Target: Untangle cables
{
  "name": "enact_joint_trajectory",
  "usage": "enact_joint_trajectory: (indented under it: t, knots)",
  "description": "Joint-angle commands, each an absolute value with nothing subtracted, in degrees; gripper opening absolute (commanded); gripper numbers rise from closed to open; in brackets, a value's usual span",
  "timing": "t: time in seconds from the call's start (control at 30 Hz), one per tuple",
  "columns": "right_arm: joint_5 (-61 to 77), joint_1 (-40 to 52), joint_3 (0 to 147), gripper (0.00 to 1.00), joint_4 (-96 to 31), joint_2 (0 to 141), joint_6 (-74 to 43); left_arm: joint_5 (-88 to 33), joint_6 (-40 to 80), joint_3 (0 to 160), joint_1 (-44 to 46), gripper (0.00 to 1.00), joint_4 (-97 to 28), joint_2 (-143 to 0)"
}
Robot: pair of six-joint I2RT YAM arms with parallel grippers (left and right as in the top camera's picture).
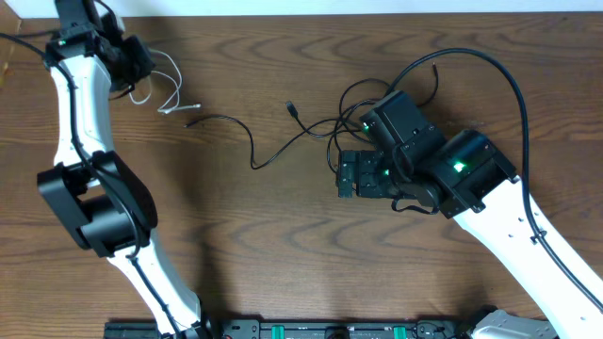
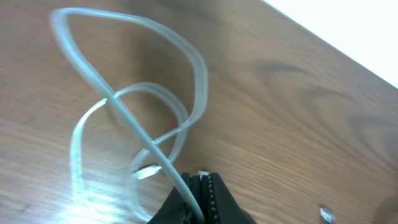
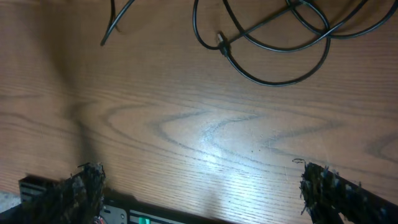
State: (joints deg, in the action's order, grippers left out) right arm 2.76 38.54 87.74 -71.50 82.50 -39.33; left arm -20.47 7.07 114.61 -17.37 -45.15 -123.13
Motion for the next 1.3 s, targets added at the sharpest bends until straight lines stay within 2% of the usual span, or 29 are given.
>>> enact_joint_trajectory:
  t: [0.0, 0.17, 0.27, 0.43, 0.57, 0.7, 0.9, 0.97, 1.07, 1.13, 1.27]
  knots:
    - [1.87, 38.83, 88.05, 0.99, -71.53, 82.52, -38.48, -30.7, -0.47, 115.7, -14.68, 0.07, -45.12, -121.05]
    - [1.87, 38.83, 88.05, 0.99, -71.53, 82.52, -38.5, -31.07, -4.38, 115.7, -10.63, 0.07, -41.89, -117.8]
    - [1.87, 38.83, 88.05, 0.99, -71.53, 82.52, -38.5, -26.52, 1.52, 115.7, -10.55, 0.08, -37.63, -116.38]
    - [1.87, 38.83, 88.05, 0.99, -71.53, 82.52, -38.48, -23.66, 10.85, 115.7, -14.94, 0.08, -31.29, -115.94]
    - [1.87, 38.83, 88.05, 0.99, -71.53, 82.52, -38.5, -19.29, 13.26, 115.68, -20.12, 0.07, -31.27, -115.94]
    - [1.87, 38.83, 88.05, 0.99, -71.53, 82.52, -38.48, -6.85, 18.59, 115.68, -27.73, 0.07, -36.91, -115.94]
    - [1.87, 38.83, 88.05, 0.99, -71.53, 82.52, -38.48, 5.91, 19.22, 115.48, -34.72, 0.07, -44.34, -115.94]
    - [1.87, 38.83, 88.05, 0.99, -71.53, 82.52, -38.48, 18.13, 25.98, 115.48, -37.23, 0.08, -48.71, -115.94]
    - [1.87, 38.83, 88.05, 0.99, -71.53, 82.52, -38.48, 27.7, 36.14, 115.48, -39.68, 0.07, -54.39, -115.94]
    - [1.87, 38.83, 88.05, 0.99, -71.53, 82.52, -38.48, 29.02, 39.77, 115.48, -41.34, 0.07, -56.86, -115.94]
    - [1.87, 38.83, 88.05, 0.99, -71.53, 82.52, -38.48, 29.02, 39.72, 115.46, -45.5, 0.07, -59.51, -115.94]
